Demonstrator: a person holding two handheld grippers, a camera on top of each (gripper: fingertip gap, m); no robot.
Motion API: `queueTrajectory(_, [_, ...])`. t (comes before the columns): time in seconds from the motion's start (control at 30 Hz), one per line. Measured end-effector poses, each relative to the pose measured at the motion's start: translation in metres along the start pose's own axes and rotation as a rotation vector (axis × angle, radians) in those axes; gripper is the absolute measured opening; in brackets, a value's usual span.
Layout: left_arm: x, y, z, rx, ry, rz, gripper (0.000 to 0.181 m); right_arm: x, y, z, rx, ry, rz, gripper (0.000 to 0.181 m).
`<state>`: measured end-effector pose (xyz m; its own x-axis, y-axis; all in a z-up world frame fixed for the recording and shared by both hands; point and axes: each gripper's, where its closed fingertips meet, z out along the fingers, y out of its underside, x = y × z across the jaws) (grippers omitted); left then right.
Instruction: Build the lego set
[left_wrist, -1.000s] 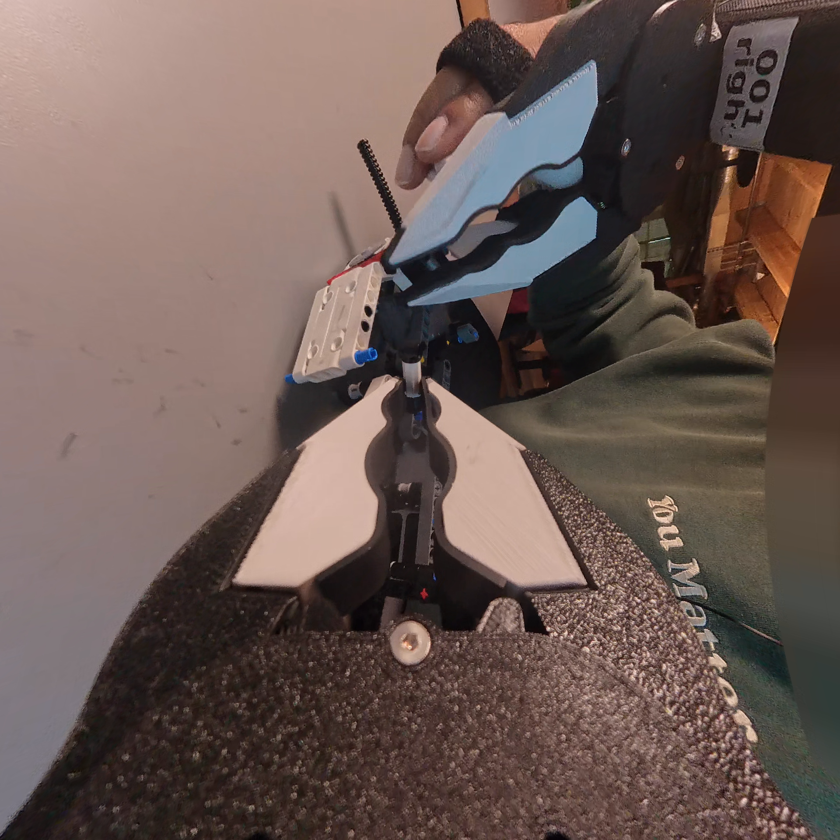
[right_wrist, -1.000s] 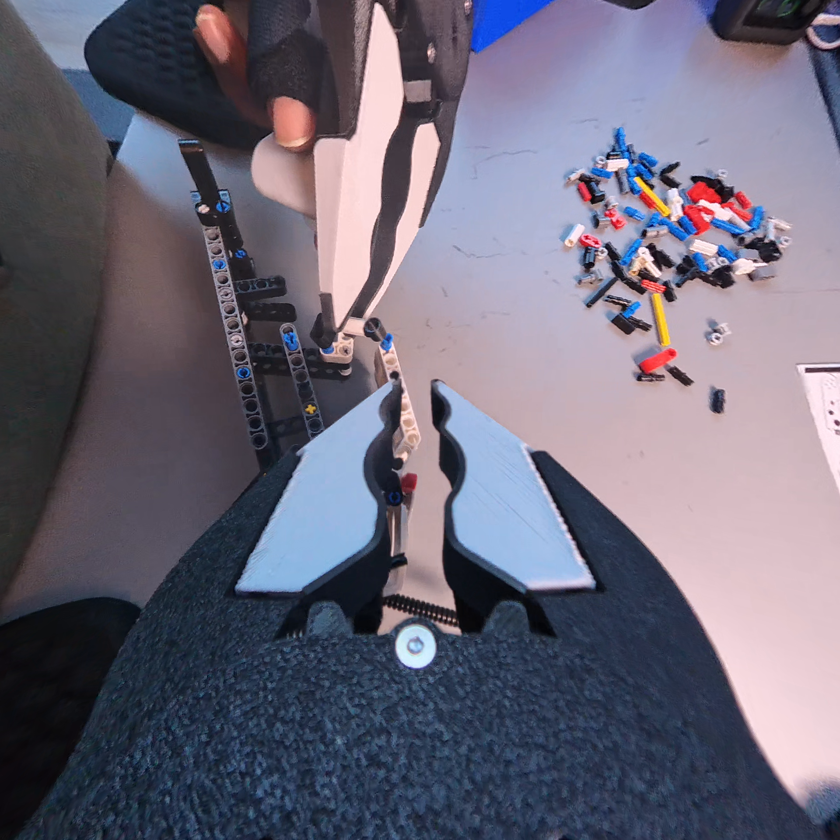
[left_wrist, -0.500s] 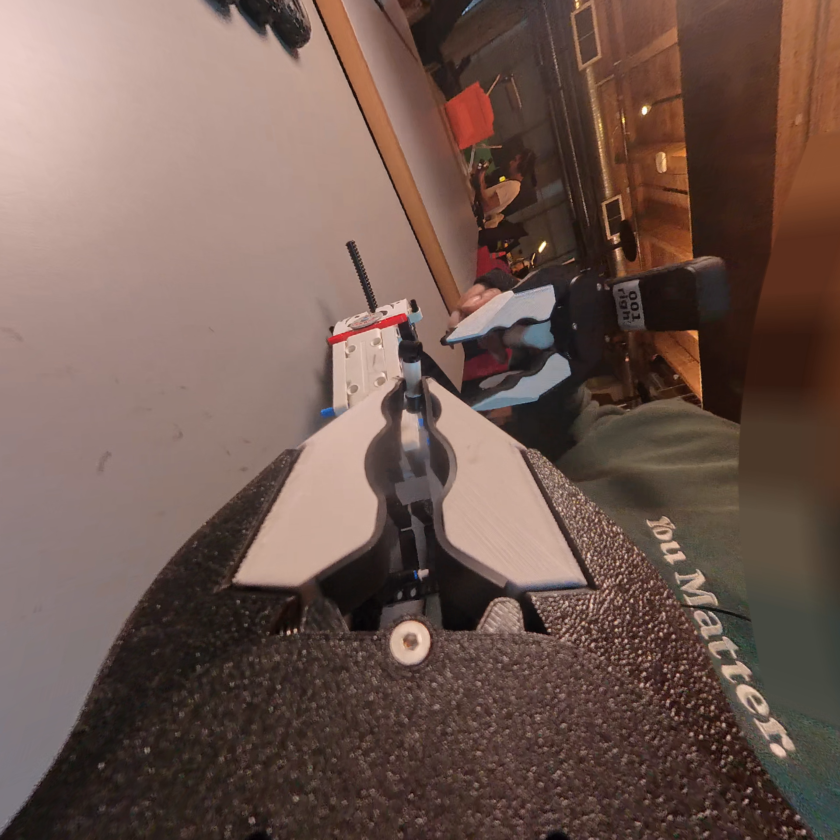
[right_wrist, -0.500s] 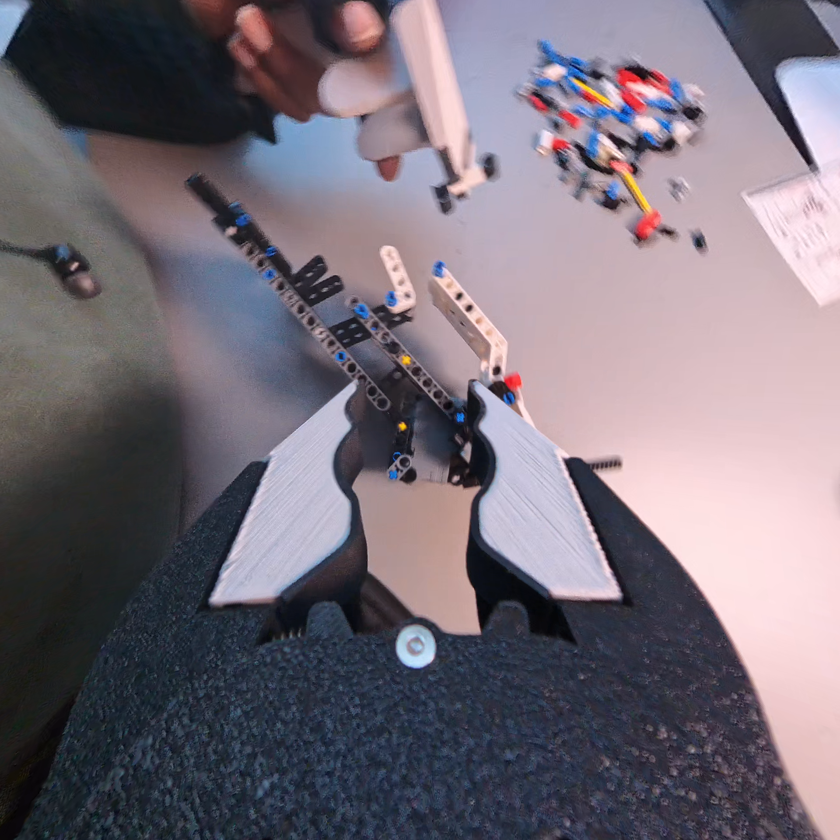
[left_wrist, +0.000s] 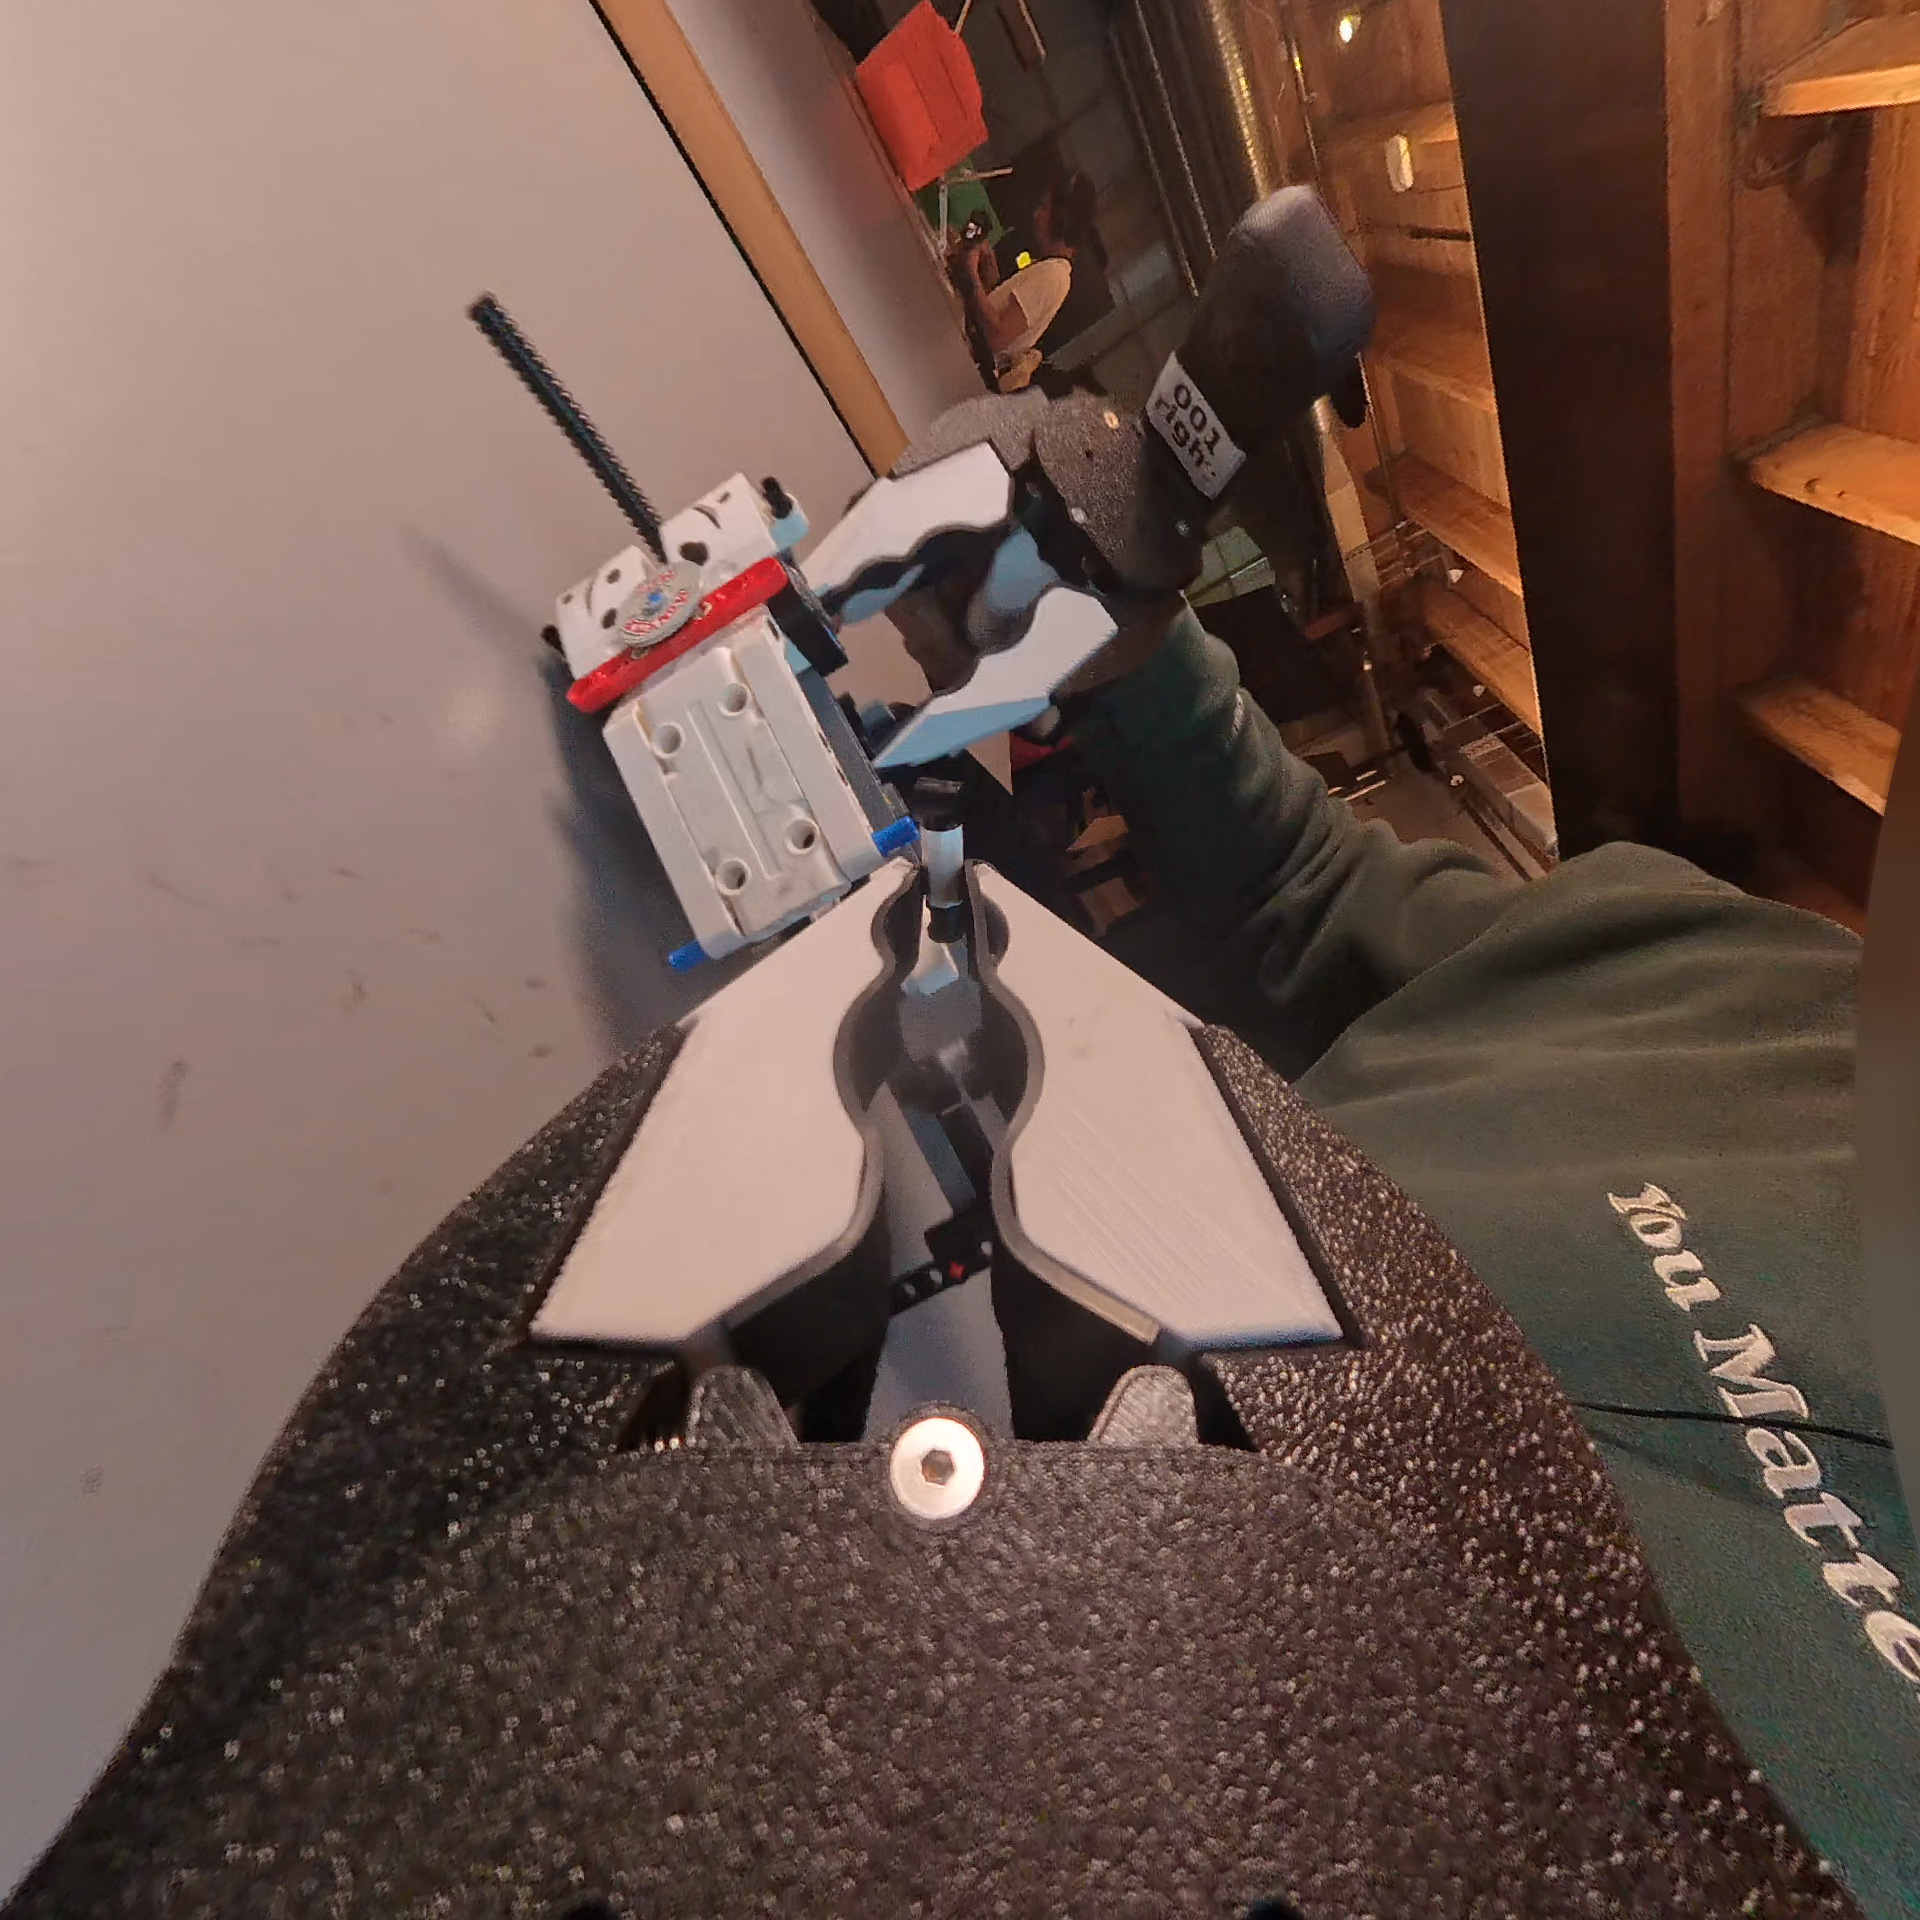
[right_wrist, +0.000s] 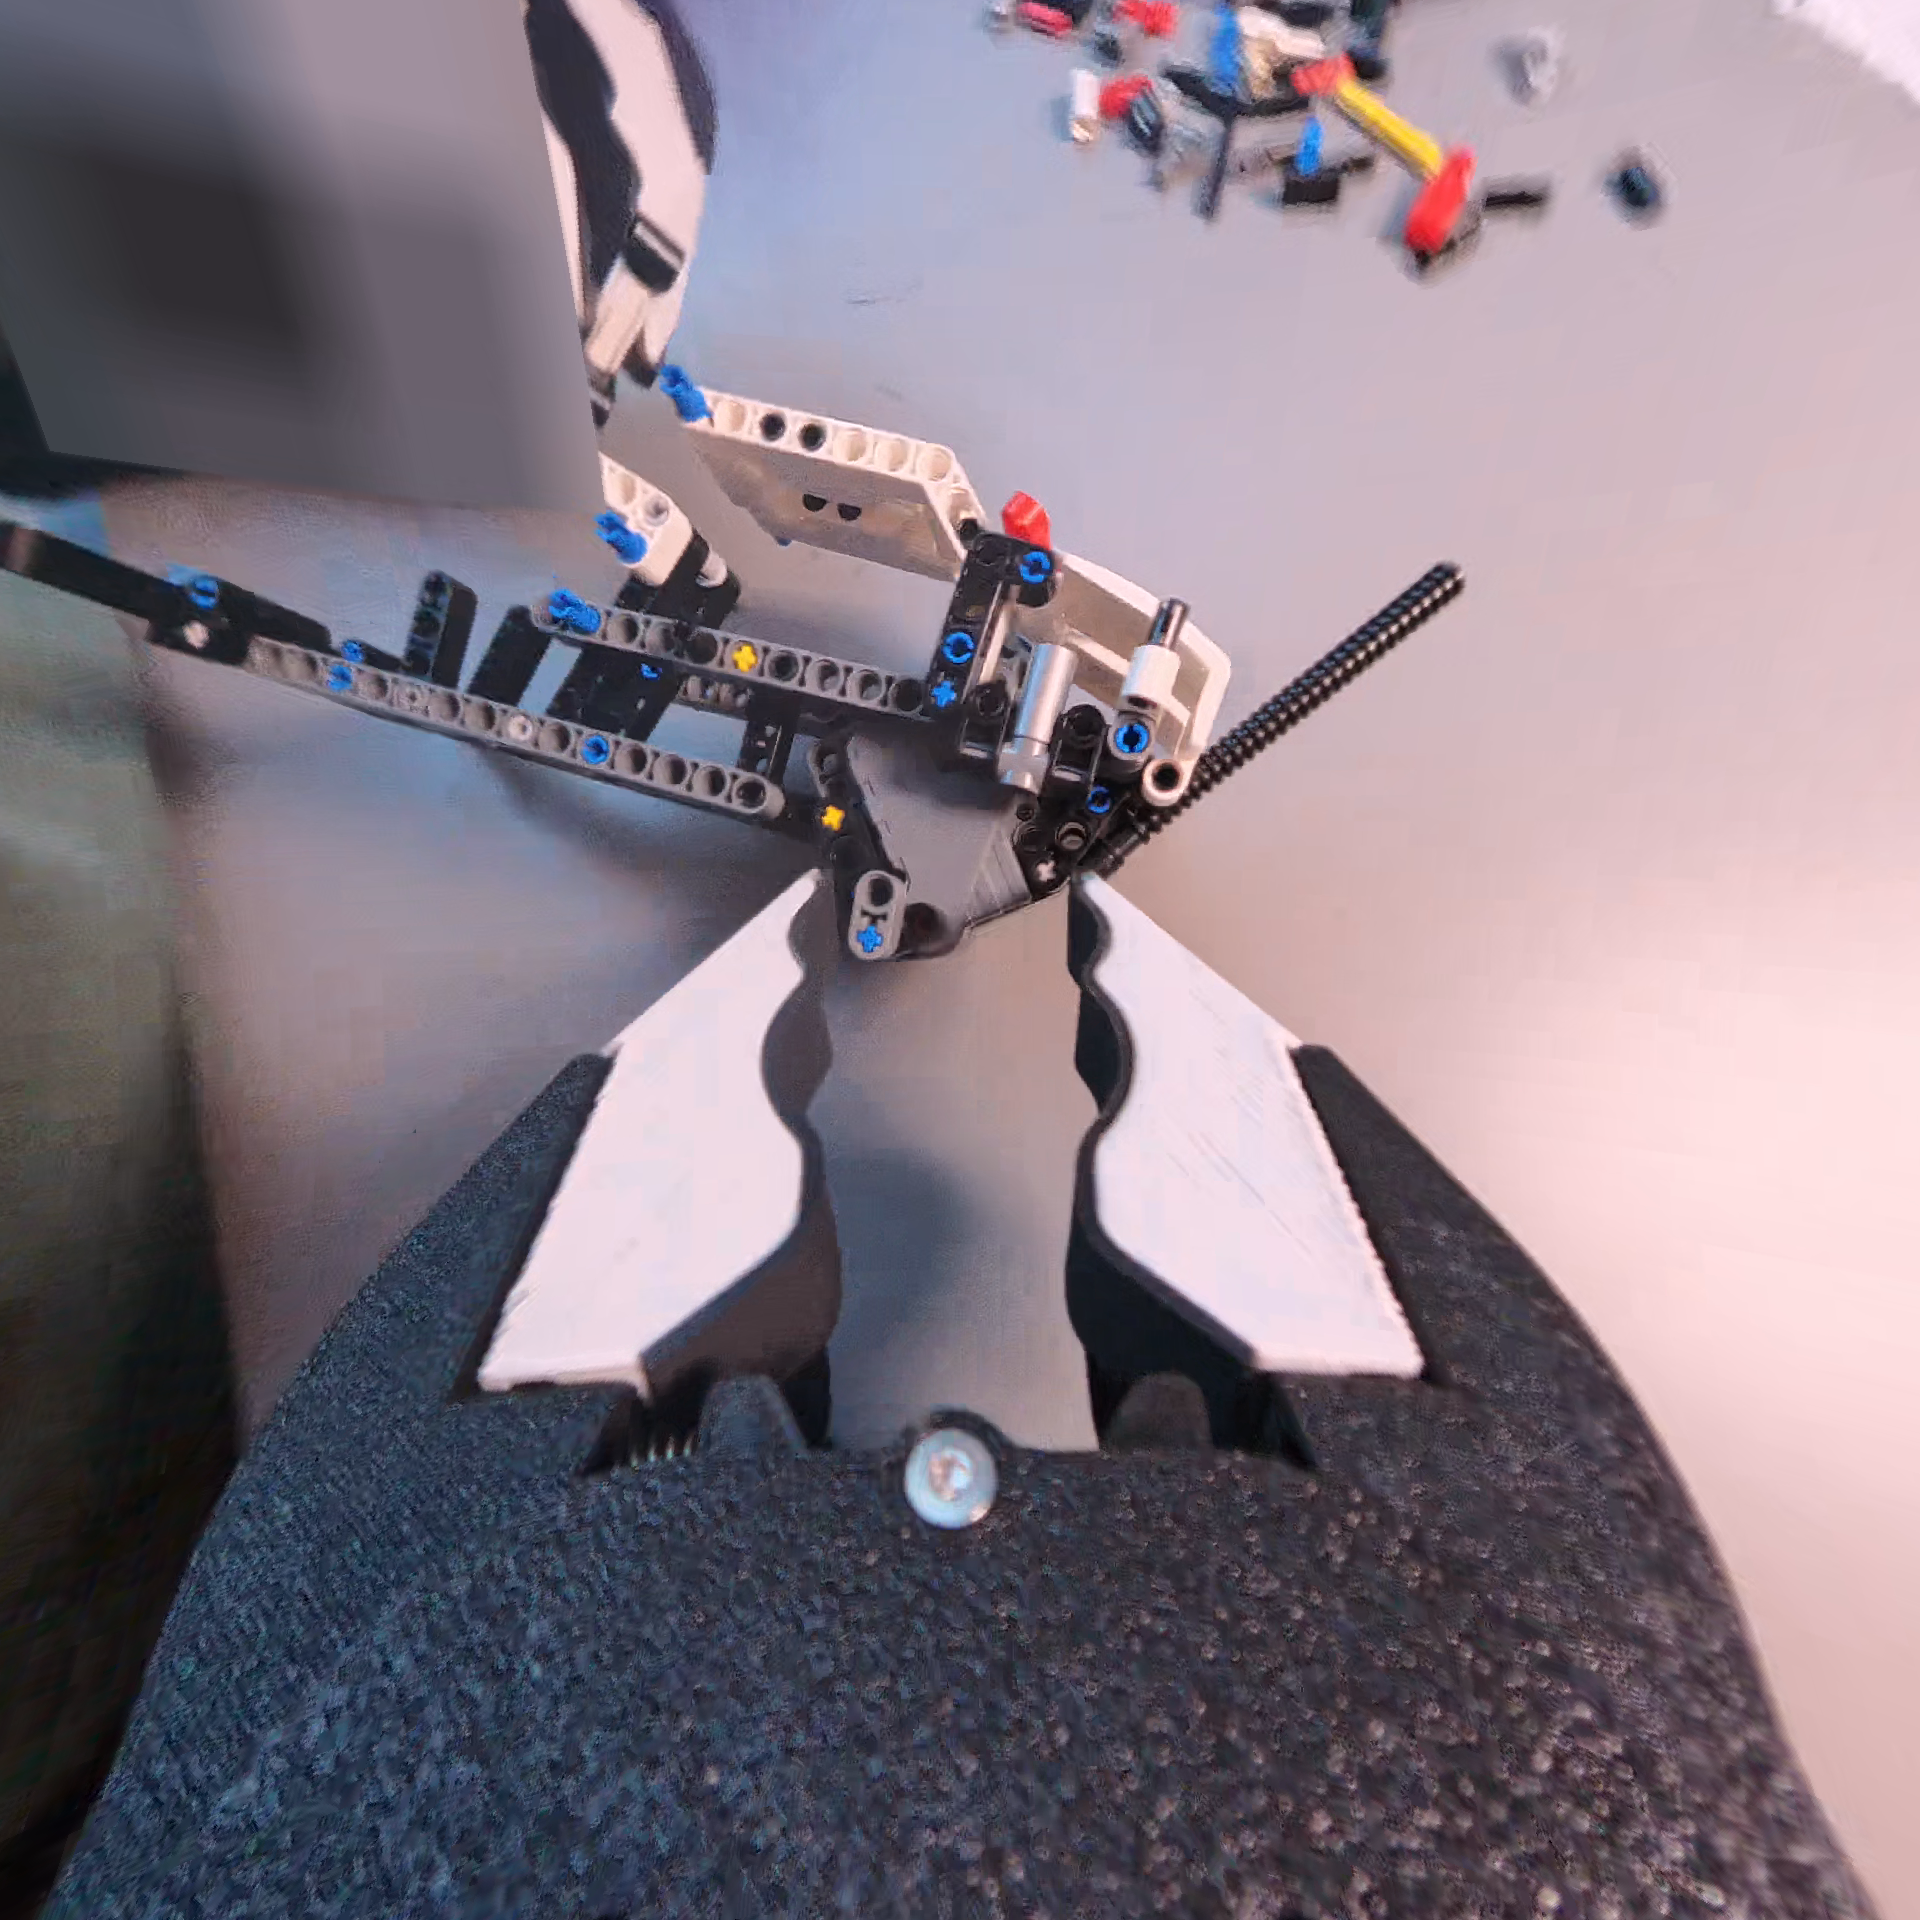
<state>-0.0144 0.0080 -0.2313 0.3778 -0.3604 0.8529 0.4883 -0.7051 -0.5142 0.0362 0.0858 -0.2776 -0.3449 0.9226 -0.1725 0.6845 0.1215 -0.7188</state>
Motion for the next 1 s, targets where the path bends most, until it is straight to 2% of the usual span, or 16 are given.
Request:
queueTrajectory(0.07, [0.003,-0.006,-0.006,0.035,0.006,0.004,0.007,0.014,-0.011,0.007,-0.045,-0.079,-0.149,0.042])
queueTrajectory(0.13, [0.002,-0.015,-0.012,0.083,0.008,-0.005,0.007,0.029,-0.027,0.021,-0.097,-0.134,-0.203,0.037])
queueTrajectory(0.2, [-0.003,-0.021,-0.015,0.135,-0.012,-0.019,0.007,0.049,-0.044,0.034,-0.148,-0.1,-0.321,0.022])
queueTrajectory(0.23, [-0.006,-0.023,-0.016,0.165,-0.017,-0.028,0.007,0.062,-0.049,0.036,-0.197,-0.052,-0.369,0.023])
queueTrajectory(0.3, [-0.01,-0.028,-0.02,0.222,-0.025,-0.046,0.007,0.069,-0.067,0.035,-0.196,-0.025,-0.356,0.039])
queueTrajectory(0.37, [-0.015,-0.037,-0.027,0.289,-0.04,-0.055,0.008,0.049,-0.096,0.029,-0.067,-0.056,-0.297,0.041])
queueTrajectory(0.4, [-0.017,-0.042,-0.031,0.324,-0.044,-0.058,0.008,0.039,-0.105,0.027,-0.026,-0.047,-0.247,0.041])
queueTrajectory(0.43, [-0.018,-0.047,-0.036,0.359,-0.046,-0.057,0.007,0.032,-0.108,0.027,-0.02,-0.012,-0.162,0.049])
queueTrajectory(0.5, [-0.022,-0.058,-0.046,0.418,-0.07,-0.046,0.008,0.027,-0.094,0.03,-0.075,0.086,0.004,0.071])
queueTrajectory(0.6, [-0.023,-0.064,-0.055,0.461,-0.094,-0.021,0.007,0.007,-0.07,0.028,-0.081,0.104,0.098,0.077])
queueTrajectory(0.73, [-0.02,-0.063,-0.053,0.455,-0.103,0.01,0.008,-0.011,-0.047,0.047,-0.098,0.007,0.184,0.05])
queueTrajectory(0.8, [-0.017,-0.061,-0.05,0.44,-0.103,0.026,0.008,-0.019,-0.045,0.043,-0.111,-0.102,0.176,0.034])
queueTrajectory(0.87, [-0.015,-0.058,-0.048,0.432,-0.104,0.036,0.007,-0.023,-0.034,0.031,-0.167,-0.166,0.056,0.032])
queueTrajectory(1.0, [-0.005,-0.055,-0.041,0.424,-0.057,0.017,0.007,-0.032,-0.023,0.022,-0.192,-0.25,-0.021,0.028])
